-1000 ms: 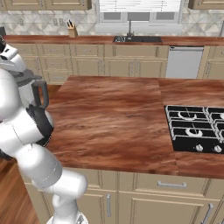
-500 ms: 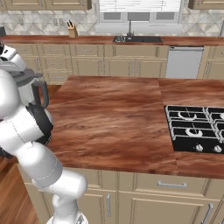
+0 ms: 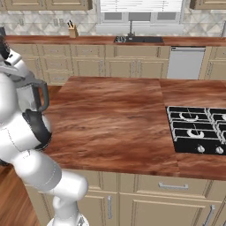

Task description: Grab the garlic and lime from the fridge, place them in the blender, close the lid, and turn on the blender to create a marinade.

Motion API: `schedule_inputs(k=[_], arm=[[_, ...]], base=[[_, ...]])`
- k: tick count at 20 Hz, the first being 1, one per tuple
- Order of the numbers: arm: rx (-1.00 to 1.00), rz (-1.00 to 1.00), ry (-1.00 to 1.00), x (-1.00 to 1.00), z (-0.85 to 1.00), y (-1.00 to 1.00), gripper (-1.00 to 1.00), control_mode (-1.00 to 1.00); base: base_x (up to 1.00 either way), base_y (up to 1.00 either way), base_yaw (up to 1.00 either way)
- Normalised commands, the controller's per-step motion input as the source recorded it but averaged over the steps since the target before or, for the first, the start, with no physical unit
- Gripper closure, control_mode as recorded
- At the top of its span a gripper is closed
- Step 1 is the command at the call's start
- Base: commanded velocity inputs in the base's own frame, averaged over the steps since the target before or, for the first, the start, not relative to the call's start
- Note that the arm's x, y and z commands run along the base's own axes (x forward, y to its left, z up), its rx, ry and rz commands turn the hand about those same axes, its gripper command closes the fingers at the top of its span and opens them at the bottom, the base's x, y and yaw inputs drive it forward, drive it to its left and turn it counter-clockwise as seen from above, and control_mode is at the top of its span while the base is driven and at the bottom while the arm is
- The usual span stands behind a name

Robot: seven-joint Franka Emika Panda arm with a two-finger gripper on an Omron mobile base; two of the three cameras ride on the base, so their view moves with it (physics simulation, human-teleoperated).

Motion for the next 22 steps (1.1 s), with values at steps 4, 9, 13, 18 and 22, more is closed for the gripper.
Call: schedule_inputs(k=[4,9,13,18,22], arm=[[0.12,0.0,0.15,0.04,-0.07,0.0,1.0,-1.0],[0.01,0.0,0.12,0.08,0.0,0.0,1.0,-1.0],[0.0,0.0,0.16,0.01,-0.02,0.0,1.0,-1.0],[0.0,0.0,0.08,0.02,0.0,0.02,1.0,-1.0],[-0.01,0.0,0.1,0.03,-0.02,0.03,1.0,-1.0]], base=[[0.0,0.0,0.0],[0.0,0.0,0.0],[0.0,0.0,0.0],[0.0,0.0,0.0],[0.0,0.0,0.0]])
